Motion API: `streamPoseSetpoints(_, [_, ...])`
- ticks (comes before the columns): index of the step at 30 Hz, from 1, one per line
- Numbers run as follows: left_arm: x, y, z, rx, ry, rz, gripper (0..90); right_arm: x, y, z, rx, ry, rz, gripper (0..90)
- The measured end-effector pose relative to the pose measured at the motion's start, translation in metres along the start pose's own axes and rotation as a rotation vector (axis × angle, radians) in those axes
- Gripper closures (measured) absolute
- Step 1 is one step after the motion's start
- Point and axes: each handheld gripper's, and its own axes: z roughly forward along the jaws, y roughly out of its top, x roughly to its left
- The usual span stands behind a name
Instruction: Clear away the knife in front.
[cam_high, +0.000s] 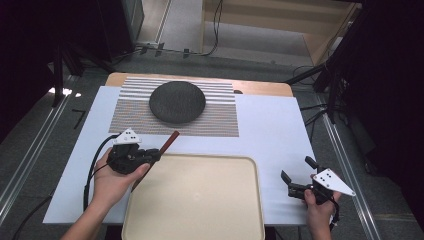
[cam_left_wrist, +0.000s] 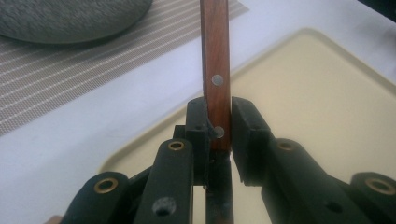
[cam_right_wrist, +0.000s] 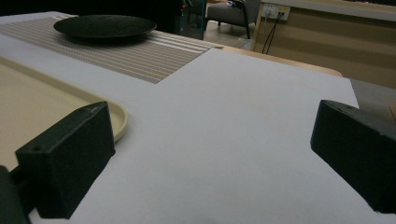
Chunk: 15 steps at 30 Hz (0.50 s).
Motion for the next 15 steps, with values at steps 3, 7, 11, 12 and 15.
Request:
streamPoseSetpoints(3, [-0.004,-0.005,0.000,0.003,-0.006,0.002,77.2,0.000,0.000,0.000,0.001,-0.001,0.000,0.0])
streamPoseSetpoints(7, [-0.010,-0.013,-0.001,0.007,-0.020,-0.004,77.2,0.000,0.000,0.000,0.001,-0.001,0.000,0.0])
streamPoseSetpoints(11, [-0.015,-0.020,0.001,0.016,-0.032,-0.004,77.2,0.000,0.000,0.000,0.000,0.000,0.000,0.0])
streamPoseSetpoints(12, [-0.016,-0.021,0.001,0.017,-0.037,-0.005,77.2,0.000,0.000,0.000,0.000,0.000,-0.001,0.0])
streamPoseSetpoints(15, [-0.019,-0.025,0.001,0.016,-0.041,-0.012,77.1,0.000,0.000,0.000,0.000,0.000,-0.001,0.0])
